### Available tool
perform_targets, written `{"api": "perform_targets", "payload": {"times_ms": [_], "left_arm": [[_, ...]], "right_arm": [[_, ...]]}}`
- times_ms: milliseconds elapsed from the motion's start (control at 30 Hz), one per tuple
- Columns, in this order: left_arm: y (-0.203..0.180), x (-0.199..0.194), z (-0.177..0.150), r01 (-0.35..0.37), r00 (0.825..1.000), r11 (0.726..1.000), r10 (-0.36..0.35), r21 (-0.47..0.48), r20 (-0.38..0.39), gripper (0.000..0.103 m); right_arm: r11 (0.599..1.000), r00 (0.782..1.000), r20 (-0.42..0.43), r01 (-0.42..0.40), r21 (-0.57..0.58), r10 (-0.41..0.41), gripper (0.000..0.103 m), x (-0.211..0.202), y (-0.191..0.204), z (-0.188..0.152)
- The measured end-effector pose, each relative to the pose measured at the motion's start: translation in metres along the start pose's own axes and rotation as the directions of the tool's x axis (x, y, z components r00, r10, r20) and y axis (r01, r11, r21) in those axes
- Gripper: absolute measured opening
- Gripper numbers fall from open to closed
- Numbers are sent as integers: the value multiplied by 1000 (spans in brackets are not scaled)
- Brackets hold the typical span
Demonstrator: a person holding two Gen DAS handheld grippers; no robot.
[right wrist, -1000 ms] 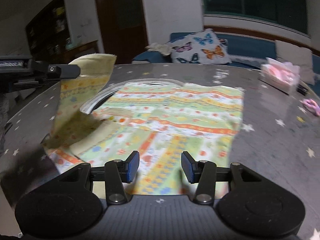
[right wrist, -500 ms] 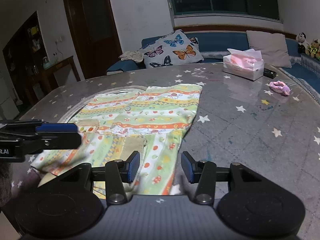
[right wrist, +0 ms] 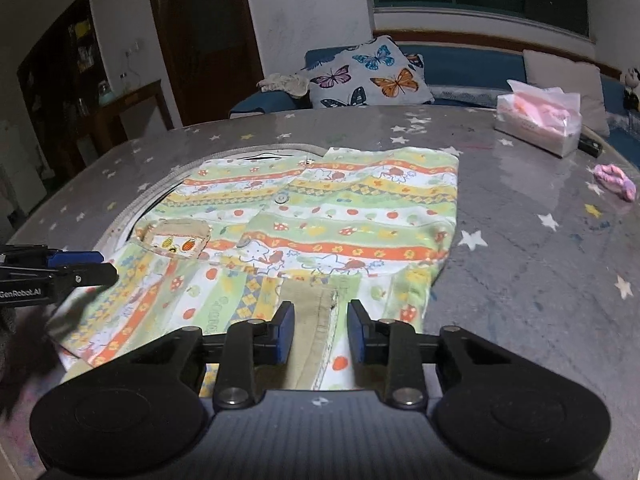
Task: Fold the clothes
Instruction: 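Fold the khaki sleeve across the shirt body with the left gripper, then grasp the shirt's side edge with the left gripper and lift it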
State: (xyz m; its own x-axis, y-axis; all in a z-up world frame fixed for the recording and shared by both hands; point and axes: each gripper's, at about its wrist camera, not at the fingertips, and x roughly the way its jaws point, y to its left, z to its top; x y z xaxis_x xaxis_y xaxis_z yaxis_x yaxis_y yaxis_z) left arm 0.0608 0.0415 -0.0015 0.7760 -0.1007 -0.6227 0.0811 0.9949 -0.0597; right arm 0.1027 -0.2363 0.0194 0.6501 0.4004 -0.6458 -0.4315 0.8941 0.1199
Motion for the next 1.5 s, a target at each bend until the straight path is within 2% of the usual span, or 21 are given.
{"api": "perform_targets", "payload": {"times_ms": [100, 200, 300, 333, 400, 500, 600, 833, 900, 1000, 1067, 1133, 1167, 1200, 1300, 1400, 1500], "left_arm": [[-4, 11, -3, -55, 999, 996, 54, 64, 5, 38], [-2, 6, -2, -75, 997, 992, 74, 103, 15, 40], [-6, -4, -1, -78, 997, 986, 73, 148, 34, 39], [-8, -9, -2, -77, 997, 981, 71, 176, 43, 40], [-16, -20, -7, -79, 996, 963, 64, 257, 66, 50], [-30, -34, -20, -79, 995, 919, 47, 387, 89, 59], [-43, -46, -35, -61, 995, 866, 16, 496, 94, 67], [-73, -58, -65, -44, 990, 733, -59, 679, 128, 74], [-81, -57, -70, -37, 987, 704, -84, 709, 135, 74], [-91, -52, -71, -10, 983, 686, -127, 728, 134, 74], [-96, -50, -71, 12, 978, 683, -160, 731, 133, 69], [-100, -48, -69, 48, 973, 686, -197, 726, 122, 57], [-101, -47, -68, 65, 971, 691, -211, 719, 115, 47], [-102, -46, -66, 81, 969, 700, -221, 709, 107, 36], [-99, -44, -52, 119, 966, 748, -238, 653, 97, 19], [-94, -42, -38, 154, 963, 795, -253, 587, 91, 12], [-89, -40, -19, 173, 961, 832, -260, 527, 95, 11]], "right_arm": [[1000, 1000, -9, 14, -27, -14, 29, 7, 4, 2], [998, 1000, -12, 25, -57, -25, 30, 8, 8, 3], [995, 1000, -5, 1, -97, -1, 31, -6, 14, 2], [993, 1000, -6, -11, -114, 11, 35, -12, 17, 2], [988, 999, -12, -33, -152, 32, 41, -19, 22, 0], [976, 998, -33, -58, -211, 52, 43, -26, 31, -7], [968, 997, -67, -55, -246, 39, 45, -22, 35, -18], [966, 998, -52, -39, -254, 26, 50, -35, 30, -26], [963, 999, -49, -29, -266, 16, 50, -40, 30, -28], [960, 999, -46, -19, -280, 7, 50, -47, 29, -30], [957, 999, -45, -16, -291, 3, 51, -52, 29, -32], [953, 999, -45, -14, -304, 1, 54, -57, 29, -34], [950, 999, -45, -14, -311, 0, 59, -60, 30, -35], [946, 999, -45, -13, -324, -2, 60, -61, 31, -36], [925, 999, -51, -19, -379, 0, 60, -65, 38, -41], [898, 998, -60, -31, -440, 5, 62, -66, 47, -47], [860, 999, -45, -26, -509, 4, 62, -63, 57, -51]]}}
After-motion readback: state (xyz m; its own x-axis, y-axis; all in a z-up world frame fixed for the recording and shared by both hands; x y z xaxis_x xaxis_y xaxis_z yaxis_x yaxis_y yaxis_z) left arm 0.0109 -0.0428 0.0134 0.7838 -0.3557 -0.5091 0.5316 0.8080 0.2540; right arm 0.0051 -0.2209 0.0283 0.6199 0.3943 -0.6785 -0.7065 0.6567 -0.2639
